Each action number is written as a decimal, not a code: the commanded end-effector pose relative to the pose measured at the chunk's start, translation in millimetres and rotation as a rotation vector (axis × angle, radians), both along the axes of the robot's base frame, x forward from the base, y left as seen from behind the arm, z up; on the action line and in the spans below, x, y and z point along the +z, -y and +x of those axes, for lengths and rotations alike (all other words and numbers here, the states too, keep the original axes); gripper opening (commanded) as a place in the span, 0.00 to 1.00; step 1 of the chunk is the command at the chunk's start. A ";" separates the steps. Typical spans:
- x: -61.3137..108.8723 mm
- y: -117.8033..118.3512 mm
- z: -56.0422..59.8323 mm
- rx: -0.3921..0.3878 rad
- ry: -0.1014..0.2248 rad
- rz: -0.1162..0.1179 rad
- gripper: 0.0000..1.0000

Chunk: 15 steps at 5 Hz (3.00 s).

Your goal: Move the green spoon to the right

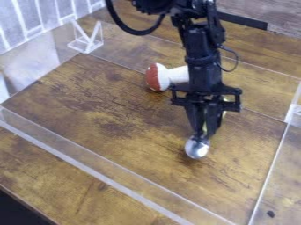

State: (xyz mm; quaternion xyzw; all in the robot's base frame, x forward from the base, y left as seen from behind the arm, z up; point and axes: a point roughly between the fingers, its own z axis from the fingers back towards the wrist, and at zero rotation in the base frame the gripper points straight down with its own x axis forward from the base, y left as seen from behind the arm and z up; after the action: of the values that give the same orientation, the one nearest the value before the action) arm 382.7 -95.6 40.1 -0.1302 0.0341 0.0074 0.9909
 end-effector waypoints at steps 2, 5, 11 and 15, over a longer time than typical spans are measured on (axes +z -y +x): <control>44.2 13.2 9.1 -0.010 0.028 -0.023 0.00; 40.1 4.6 12.2 0.037 -0.022 -0.022 0.00; 19.5 -8.0 -21.5 -0.022 -0.118 -0.050 0.00; 58.1 -10.2 -28.9 -0.075 -0.152 -0.052 0.00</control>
State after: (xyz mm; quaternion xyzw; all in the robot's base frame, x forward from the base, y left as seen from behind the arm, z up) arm 345.9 -85.9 58.9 -0.1489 0.1712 -0.0113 0.9738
